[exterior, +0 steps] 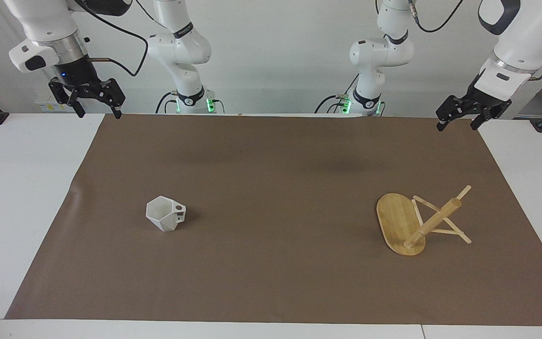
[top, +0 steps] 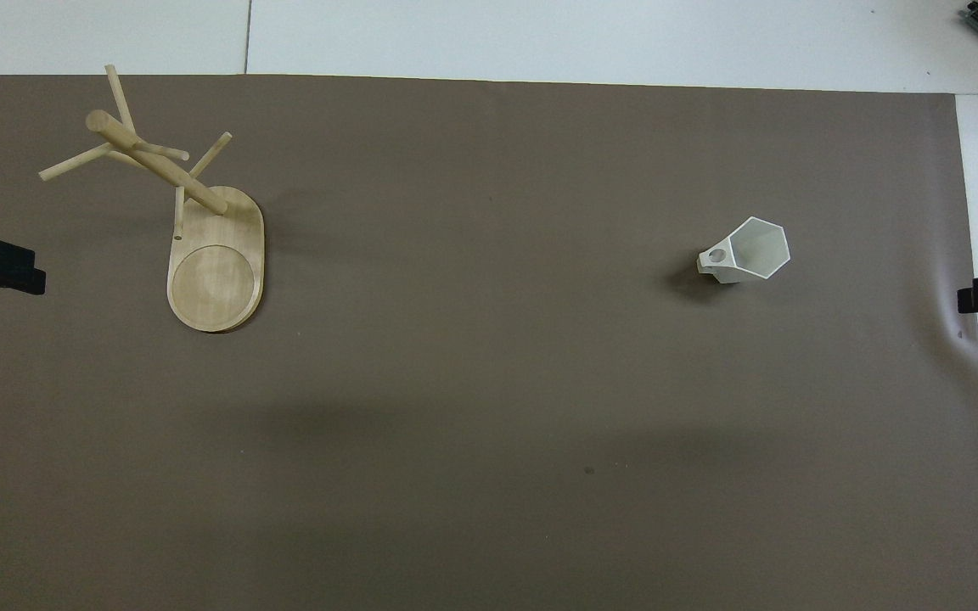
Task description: Hang cup on rack
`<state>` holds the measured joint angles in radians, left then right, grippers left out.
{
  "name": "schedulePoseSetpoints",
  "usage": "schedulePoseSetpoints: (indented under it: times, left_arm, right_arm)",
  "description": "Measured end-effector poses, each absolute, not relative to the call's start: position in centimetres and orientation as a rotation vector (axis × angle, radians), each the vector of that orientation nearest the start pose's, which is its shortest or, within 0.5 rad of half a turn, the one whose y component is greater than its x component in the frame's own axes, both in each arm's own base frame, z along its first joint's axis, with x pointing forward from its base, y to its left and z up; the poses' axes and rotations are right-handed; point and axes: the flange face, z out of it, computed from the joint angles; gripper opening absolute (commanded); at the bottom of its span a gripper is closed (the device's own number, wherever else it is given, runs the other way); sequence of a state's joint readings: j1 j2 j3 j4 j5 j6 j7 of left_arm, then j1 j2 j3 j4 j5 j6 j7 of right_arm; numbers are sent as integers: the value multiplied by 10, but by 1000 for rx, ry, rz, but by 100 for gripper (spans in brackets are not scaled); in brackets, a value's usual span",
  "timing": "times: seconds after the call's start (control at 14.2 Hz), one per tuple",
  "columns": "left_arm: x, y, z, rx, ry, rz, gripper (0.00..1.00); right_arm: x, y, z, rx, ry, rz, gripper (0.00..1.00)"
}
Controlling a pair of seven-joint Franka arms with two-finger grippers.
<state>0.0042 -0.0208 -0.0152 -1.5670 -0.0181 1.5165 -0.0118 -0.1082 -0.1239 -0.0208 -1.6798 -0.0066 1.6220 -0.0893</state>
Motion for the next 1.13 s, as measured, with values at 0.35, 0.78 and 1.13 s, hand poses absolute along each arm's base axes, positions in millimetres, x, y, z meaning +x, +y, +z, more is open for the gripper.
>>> schedulePoseSetpoints:
  times: [0.35,0.78,1.13]
  left_arm:
    - [542,-8,633,-3159,0,47,100]
    - [542,-8,633,-3159,0,47,100]
    - [542,-8,633,-3159,0,47,100]
  right_arm:
    - [517,-67,645,-3151,60,-115,100]
    - [532,-61,638,-3154,37,-224,100]
    - [576,-61,585,-3153,24,-264,100]
